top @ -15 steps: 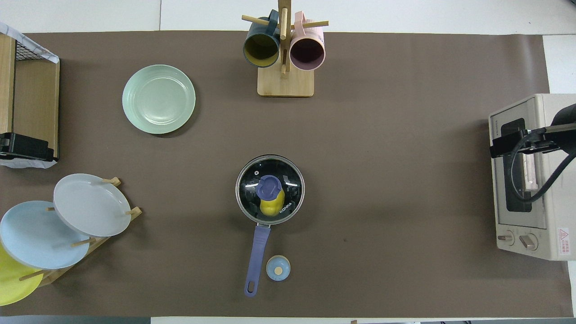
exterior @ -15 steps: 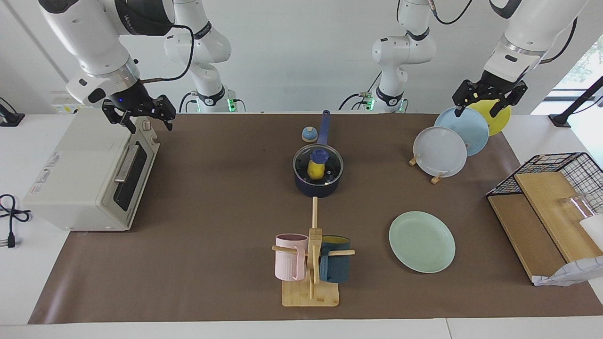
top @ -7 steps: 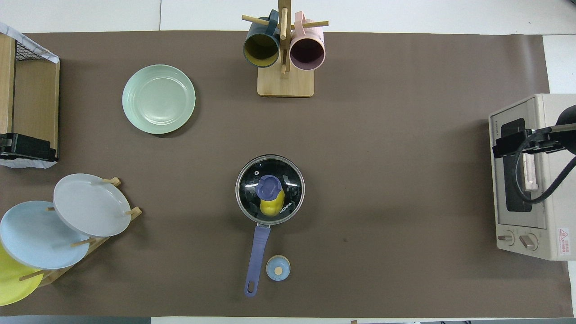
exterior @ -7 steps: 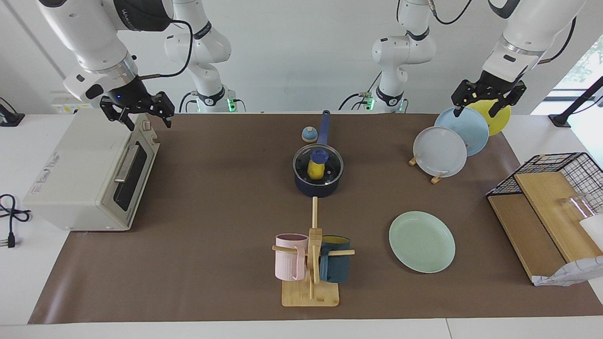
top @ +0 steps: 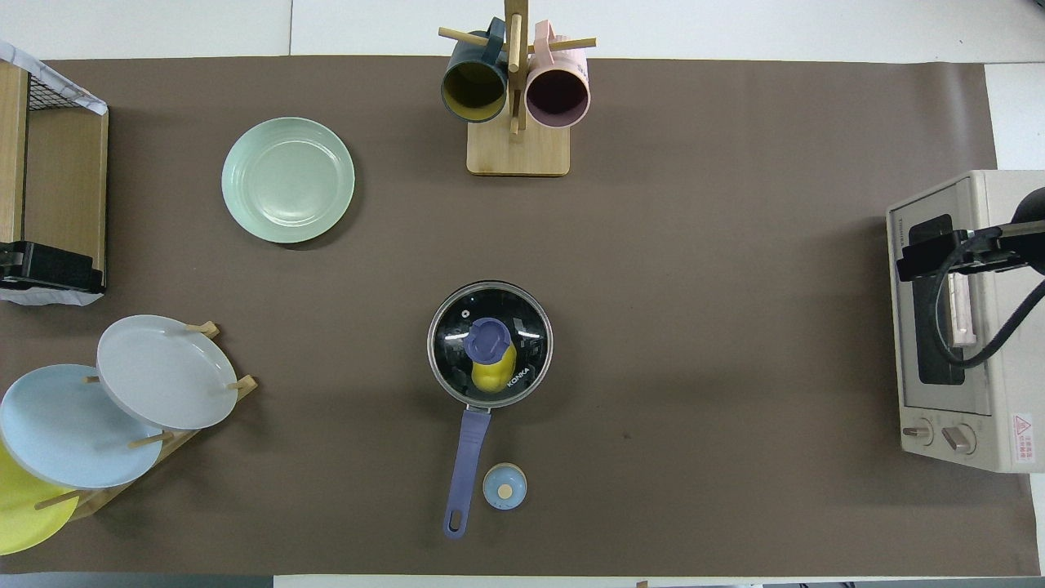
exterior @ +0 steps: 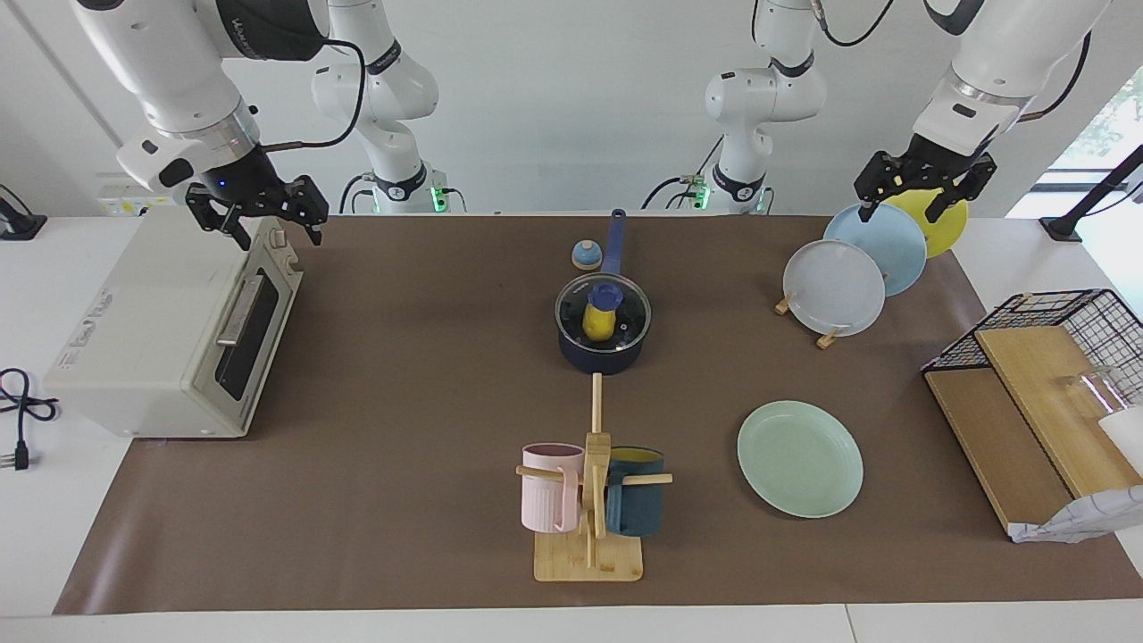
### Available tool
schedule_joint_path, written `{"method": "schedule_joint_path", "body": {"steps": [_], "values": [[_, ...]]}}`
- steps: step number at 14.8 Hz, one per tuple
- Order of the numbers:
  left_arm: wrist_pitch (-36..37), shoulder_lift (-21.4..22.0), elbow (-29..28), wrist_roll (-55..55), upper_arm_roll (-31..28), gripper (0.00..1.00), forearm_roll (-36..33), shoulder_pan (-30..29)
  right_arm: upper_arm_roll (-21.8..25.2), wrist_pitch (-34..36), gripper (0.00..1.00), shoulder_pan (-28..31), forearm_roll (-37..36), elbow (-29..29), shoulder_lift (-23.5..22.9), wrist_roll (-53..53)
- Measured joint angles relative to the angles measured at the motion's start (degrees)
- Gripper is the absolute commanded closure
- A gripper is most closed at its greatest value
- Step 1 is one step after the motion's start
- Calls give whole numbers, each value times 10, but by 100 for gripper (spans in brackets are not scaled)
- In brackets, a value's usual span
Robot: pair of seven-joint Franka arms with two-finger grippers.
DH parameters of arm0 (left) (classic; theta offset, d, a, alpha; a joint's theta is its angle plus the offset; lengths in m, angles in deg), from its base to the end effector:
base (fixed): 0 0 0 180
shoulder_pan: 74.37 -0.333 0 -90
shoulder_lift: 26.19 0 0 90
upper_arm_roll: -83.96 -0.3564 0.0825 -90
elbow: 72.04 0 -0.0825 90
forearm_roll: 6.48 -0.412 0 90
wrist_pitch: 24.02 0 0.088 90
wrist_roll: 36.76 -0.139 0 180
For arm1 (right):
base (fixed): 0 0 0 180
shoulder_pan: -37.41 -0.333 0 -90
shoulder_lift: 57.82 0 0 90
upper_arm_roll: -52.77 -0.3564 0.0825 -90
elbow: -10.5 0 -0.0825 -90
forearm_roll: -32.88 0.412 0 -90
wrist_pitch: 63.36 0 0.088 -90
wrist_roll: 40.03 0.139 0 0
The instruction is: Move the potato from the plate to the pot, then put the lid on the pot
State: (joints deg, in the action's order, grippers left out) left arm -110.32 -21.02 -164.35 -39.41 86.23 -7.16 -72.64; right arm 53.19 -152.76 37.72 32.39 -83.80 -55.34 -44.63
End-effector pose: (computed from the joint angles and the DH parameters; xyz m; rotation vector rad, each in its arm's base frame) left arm 0.5421 -0.0373 0.6580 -3.1207 0.1800 0.0227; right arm 0.5634 -0.0085 0.6194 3.1328 0.1060 -0.0667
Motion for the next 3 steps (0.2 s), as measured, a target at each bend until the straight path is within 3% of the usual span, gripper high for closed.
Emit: {"method": "schedule_joint_path", "body": {"steps": [3], "values": [[0, 0, 0, 0, 0, 0, 0, 0, 0, 0, 0, 0, -4, 0, 0, 0]]}}
